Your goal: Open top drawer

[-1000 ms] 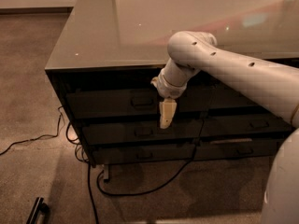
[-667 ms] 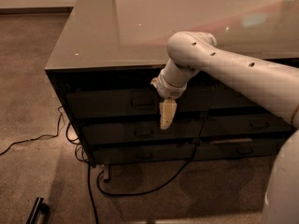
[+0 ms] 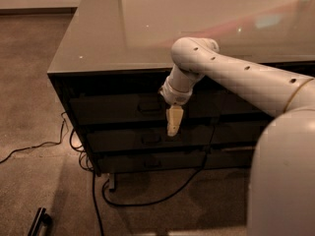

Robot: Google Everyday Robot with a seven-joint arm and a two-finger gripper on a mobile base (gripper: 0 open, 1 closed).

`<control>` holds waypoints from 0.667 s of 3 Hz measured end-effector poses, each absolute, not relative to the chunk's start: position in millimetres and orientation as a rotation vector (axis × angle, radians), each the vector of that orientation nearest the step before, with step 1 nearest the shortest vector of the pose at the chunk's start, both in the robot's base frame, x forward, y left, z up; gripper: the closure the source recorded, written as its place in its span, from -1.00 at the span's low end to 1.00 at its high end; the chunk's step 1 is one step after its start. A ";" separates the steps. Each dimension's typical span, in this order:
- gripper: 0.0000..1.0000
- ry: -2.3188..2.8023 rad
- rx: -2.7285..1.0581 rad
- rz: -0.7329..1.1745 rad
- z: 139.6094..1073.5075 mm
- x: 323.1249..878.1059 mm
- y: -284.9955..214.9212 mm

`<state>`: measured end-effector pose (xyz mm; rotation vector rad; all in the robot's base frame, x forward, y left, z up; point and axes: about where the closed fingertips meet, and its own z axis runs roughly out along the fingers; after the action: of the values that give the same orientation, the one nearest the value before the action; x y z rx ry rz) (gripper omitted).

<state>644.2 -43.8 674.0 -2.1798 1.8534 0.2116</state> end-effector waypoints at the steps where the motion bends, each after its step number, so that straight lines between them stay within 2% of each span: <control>1: -1.00 1.914 -2.173 0.244 654.4 659.7 -53.7; 2: -1.00 1.980 -2.141 0.275 639.3 673.2 -69.4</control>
Offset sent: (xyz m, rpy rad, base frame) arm 0.0510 -0.0501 -0.0516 -0.0194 0.1220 -0.1388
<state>673.2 -69.4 639.3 -2.1414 1.9799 0.2745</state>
